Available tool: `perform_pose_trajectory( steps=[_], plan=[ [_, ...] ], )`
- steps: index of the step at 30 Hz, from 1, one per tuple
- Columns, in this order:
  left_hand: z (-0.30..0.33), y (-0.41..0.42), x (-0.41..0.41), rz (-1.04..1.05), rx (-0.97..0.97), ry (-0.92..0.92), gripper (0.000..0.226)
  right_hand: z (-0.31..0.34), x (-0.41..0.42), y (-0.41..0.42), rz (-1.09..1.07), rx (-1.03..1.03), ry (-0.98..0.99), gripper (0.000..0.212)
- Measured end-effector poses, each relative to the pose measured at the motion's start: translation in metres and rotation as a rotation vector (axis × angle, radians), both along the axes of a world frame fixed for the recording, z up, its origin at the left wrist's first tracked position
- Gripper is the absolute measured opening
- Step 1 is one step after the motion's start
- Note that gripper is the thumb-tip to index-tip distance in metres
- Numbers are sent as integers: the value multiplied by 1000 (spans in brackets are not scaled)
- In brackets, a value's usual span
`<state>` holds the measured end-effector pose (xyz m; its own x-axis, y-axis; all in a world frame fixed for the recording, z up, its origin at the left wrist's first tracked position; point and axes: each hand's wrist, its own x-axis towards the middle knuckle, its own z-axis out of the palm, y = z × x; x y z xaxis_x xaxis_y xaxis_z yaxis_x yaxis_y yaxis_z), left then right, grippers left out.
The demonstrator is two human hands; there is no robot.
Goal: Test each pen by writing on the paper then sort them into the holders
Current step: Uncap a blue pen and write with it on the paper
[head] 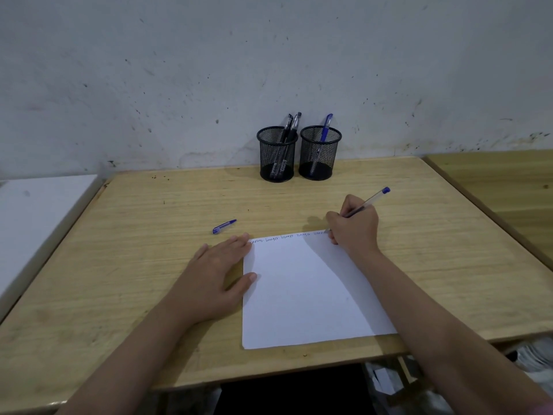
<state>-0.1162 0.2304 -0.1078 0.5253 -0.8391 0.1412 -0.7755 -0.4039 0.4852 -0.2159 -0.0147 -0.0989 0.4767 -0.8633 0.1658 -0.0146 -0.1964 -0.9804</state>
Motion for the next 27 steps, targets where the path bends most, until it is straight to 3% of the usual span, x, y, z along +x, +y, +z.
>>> perform_pose_trajectory(
  steps=[21,25,27],
  plan=[
    [-2,0,3,-19,-43,3,74,0,-3,0,-81,-25,-31,40],
    [2,-2,8,-27,-171,-16,60,4,-4,-2,-170,44,-114,34],
    [4,-5,14,25,-227,-73,50,5,-4,-2,-156,84,-147,41]
  ],
)
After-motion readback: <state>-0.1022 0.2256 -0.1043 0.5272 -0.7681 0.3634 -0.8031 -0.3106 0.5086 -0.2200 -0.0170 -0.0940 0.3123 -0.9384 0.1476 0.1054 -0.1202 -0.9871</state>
